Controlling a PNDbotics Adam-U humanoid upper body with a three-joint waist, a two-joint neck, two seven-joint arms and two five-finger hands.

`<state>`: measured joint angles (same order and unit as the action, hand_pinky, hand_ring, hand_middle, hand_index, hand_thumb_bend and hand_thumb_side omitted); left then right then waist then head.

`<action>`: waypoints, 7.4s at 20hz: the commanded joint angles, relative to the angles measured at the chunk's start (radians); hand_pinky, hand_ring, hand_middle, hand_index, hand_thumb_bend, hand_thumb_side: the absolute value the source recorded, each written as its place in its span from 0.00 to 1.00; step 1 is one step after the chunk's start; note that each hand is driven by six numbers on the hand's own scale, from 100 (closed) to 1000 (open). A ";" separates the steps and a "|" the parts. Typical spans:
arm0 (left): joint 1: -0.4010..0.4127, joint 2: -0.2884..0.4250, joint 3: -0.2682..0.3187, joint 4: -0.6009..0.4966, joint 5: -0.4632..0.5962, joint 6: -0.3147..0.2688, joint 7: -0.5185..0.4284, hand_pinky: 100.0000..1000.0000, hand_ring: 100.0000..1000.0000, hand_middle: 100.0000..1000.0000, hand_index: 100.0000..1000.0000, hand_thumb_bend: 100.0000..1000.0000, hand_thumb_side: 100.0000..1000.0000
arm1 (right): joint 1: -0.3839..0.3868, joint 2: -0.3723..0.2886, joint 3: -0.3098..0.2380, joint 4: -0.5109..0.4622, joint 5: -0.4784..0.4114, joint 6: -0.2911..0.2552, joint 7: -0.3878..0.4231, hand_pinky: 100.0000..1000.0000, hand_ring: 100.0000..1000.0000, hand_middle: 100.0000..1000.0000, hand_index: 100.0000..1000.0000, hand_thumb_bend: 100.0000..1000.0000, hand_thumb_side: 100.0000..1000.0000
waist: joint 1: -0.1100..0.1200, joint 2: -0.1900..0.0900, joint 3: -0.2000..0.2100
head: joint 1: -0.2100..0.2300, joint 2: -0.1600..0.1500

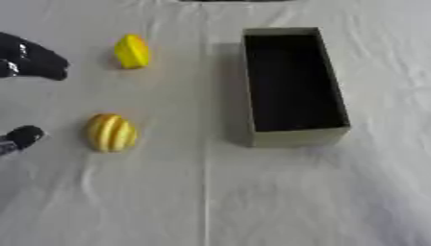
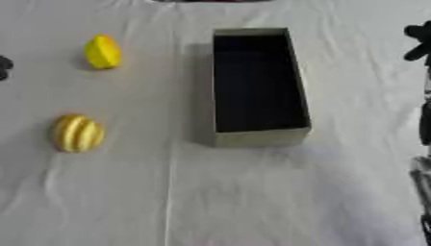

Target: Pick up objects on the table and place them in the box.

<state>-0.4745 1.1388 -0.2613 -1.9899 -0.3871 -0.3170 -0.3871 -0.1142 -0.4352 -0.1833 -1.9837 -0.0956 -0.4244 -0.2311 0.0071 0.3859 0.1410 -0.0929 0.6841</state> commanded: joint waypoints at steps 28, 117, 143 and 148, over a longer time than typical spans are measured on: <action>-0.132 -0.162 -0.156 0.262 -0.192 0.116 -0.172 0.86 0.88 0.82 0.89 0.33 0.01 | -0.020 0.014 0.003 -0.016 -0.019 0.033 0.019 0.88 0.71 0.35 0.67 0.00 0.55 | 0.002 -0.010 -0.022 | 0.023 -0.003; -0.755 -0.943 -0.118 0.753 -0.407 0.119 0.155 0.45 0.43 0.36 0.39 0.00 0.00 | -0.086 0.033 -0.037 -0.016 -0.129 0.033 0.007 0.87 0.71 0.37 0.67 0.00 0.58 | 0.005 -0.017 -0.118 | 0.143 -0.023; -0.687 -1.032 -0.152 0.842 -0.511 0.062 0.130 0.84 0.83 0.78 0.87 0.00 0.00 | -0.119 0.038 -0.036 -0.016 -0.168 0.043 0.015 0.88 0.71 0.37 0.67 0.00 0.59 | 0.011 -0.014 -0.152 | 0.163 -0.018; -0.685 -1.024 -0.145 0.822 -0.534 0.083 0.146 0.86 0.86 0.81 0.89 0.00 0.12 | -0.114 0.033 -0.036 -0.016 -0.167 0.036 0.014 0.87 0.71 0.37 0.67 0.00 0.58 | 0.007 -0.017 -0.149 | 0.162 -0.013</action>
<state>-1.1439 0.1048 -0.4145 -1.1449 -0.9125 -0.2394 -0.2480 -0.2269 -0.3779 -0.2143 -1.9837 -0.2568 -0.3839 -0.2165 0.0204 0.3935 -0.0064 0.0692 0.6686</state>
